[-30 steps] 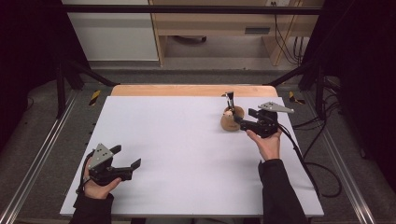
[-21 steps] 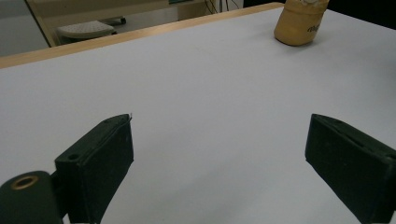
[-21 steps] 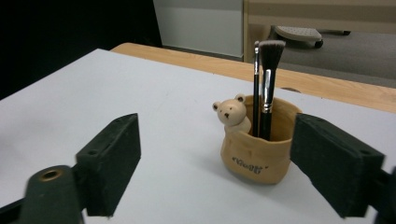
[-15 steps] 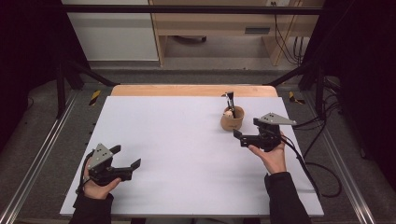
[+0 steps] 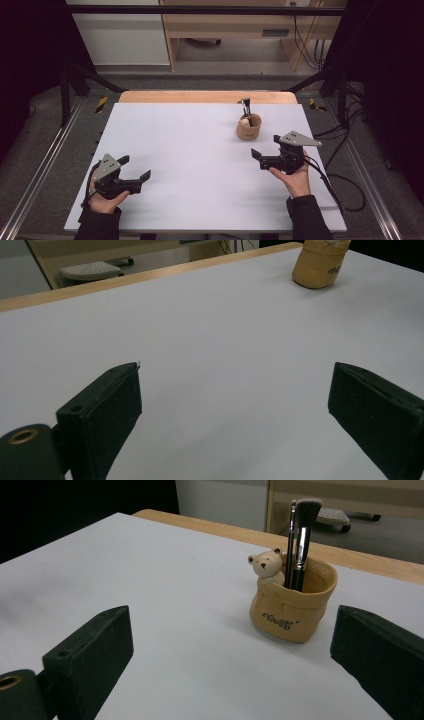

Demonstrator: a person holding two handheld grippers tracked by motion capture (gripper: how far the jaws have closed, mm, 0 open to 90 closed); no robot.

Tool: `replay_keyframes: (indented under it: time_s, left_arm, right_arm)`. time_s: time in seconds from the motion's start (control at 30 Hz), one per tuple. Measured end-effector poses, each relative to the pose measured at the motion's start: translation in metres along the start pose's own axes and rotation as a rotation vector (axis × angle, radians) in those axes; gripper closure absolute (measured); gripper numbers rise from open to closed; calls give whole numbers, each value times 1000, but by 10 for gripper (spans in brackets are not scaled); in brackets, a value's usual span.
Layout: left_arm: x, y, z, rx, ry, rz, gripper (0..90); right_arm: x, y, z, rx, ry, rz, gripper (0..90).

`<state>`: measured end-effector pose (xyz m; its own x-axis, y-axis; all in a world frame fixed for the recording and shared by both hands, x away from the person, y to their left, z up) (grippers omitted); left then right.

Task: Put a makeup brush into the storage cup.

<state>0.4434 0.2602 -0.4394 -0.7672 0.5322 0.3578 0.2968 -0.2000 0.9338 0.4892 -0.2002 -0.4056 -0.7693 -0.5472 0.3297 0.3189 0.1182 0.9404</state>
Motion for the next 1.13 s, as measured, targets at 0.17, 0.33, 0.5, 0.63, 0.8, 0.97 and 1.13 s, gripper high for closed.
replay_keyframes:
  time_s: [0.17,0.33,0.5,0.63,0.8,0.97,1.13]
  left_arm:
    - [-1,-1,0,9,-2,-1,62]
    - [-1,-1,0,10,-1,-2,61]
    - [-1,-1,0,11,-1,-2,60]
    - [-1,-2,0,7,-1,2,60]
    - [-1,-2,0,6,-2,1,60]
    - [-1,-2,0,5,-3,0,60]
    - [-2,-2,-2,8,-3,-4,60]
  right_arm:
    - [8,-7,0,7,4,-9,41]
    - [16,-15,-1,12,0,-15,43]
    - [24,-25,-2,8,-11,-20,43]
    - [29,-31,-5,-5,-16,-28,43]
    - [33,-38,-4,-13,-16,-26,41]
    - [37,-44,-3,-30,-17,-19,39]
    - [37,-50,-3,-22,-24,-4,39]
Point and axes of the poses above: each handheld gripper's, and its own axes: x roughly backward along the jaws, y roughly out of its top, z roughly to its left, the point moved 3 cm from there along -x, roughly forward along the jaws, and after that the axes turned 4 degrees about -z, right-handed, at the moved point
